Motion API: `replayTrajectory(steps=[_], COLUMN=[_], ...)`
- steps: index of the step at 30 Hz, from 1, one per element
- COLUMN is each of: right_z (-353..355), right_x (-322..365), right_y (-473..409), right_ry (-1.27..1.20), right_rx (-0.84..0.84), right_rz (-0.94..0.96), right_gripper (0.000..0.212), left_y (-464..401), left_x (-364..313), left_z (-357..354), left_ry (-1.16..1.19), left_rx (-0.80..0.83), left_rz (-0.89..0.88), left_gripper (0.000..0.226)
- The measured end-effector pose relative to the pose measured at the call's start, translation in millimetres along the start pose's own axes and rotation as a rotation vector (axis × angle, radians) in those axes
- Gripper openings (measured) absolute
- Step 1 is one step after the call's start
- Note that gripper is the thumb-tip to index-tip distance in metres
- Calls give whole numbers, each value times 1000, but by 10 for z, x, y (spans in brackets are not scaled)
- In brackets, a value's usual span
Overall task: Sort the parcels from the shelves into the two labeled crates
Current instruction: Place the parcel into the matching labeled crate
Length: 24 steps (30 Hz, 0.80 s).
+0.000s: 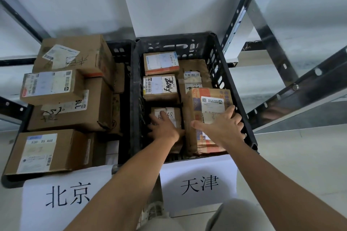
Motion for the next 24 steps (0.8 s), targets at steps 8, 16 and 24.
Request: replayTrajectory(steps=[8,16,24], right_z=[471,886,749], right_x=[116,86,108], right_y=[159,302,271], right_ry=[-102,-206,-266], right_rx=[-35,-167,-131], right_rz=[73,62,32], right_gripper=[142,140,141], left_y=[343,735,698], left_x=[92,-105,-396], left_z=[356,898,1611], left_ry=[46,-89,23], left_rx=[28,-92,-115], left_rz=[-64,-123,-183], left_gripper=[99,114,116])
Point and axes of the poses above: each hand's wrist, its own y-axis away from the middle knuckle, its own z-axis out of the back of the hand, x = y × z, the point moved 8 cm from there along -y, towards the middle knuckle, and after that the axes turned 13 degrees about z, right-handed, at the moved point
